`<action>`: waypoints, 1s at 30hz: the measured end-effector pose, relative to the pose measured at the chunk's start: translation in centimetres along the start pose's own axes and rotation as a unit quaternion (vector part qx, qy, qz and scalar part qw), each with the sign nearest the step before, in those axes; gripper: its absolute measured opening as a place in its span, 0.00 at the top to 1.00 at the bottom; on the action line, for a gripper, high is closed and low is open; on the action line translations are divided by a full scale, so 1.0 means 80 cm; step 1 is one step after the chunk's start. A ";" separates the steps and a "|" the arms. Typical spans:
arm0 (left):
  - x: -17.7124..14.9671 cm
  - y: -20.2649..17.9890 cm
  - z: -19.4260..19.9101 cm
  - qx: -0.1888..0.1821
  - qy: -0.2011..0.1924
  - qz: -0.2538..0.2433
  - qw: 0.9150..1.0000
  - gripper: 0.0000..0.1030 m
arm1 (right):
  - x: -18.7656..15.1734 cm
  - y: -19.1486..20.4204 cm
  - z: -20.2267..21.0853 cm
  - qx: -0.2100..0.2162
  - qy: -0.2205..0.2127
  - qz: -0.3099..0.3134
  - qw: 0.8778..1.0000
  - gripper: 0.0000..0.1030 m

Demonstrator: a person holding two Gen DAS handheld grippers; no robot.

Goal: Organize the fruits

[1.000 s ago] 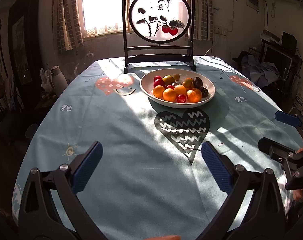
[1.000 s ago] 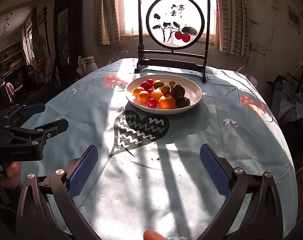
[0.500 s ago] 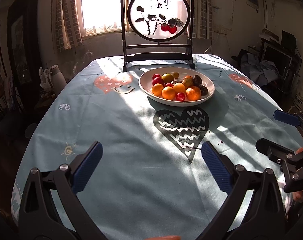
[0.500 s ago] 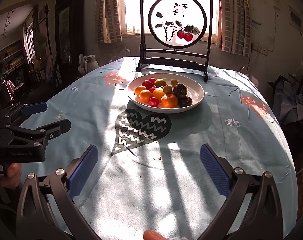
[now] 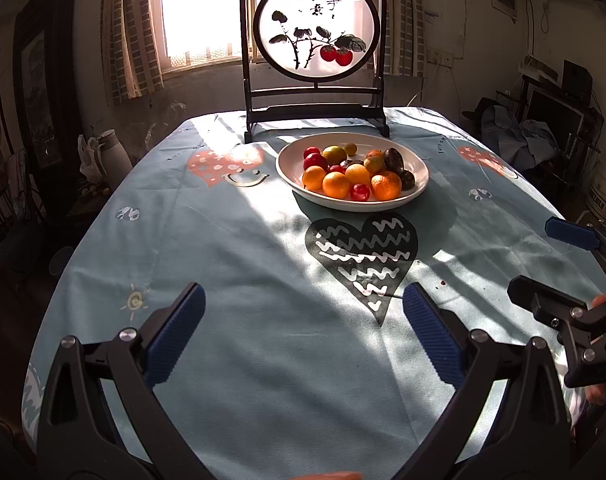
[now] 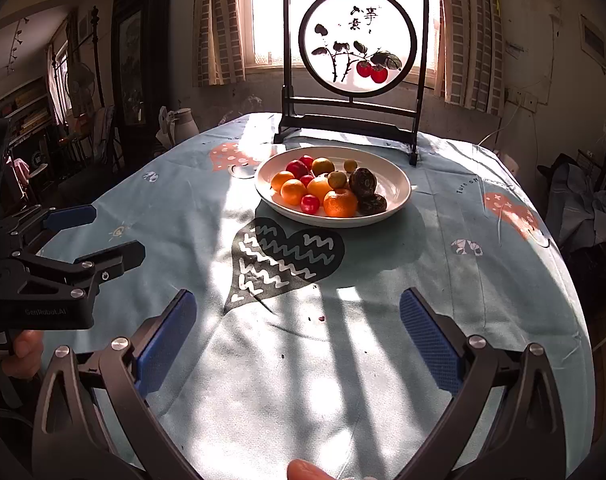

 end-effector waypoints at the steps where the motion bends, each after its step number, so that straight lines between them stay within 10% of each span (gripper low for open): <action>1: 0.000 0.000 0.000 0.000 0.000 0.000 1.000 0.02 | 0.000 0.000 -0.001 0.000 0.000 0.000 1.000 0.01; 30: -0.001 -0.004 -0.001 -0.001 0.001 -0.003 1.000 0.02 | 0.000 0.001 -0.003 -0.001 0.000 0.002 1.000 0.01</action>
Point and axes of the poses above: each gripper's, at about its wrist camera, not at the fingertips, and z roughly against the way its jaws point, y to its left, x to its top, the point moved 9 cm from there along -z, roughly the way its jaws point, and after that the axes turned 6 degrees about -y, right-handed, at the moved point
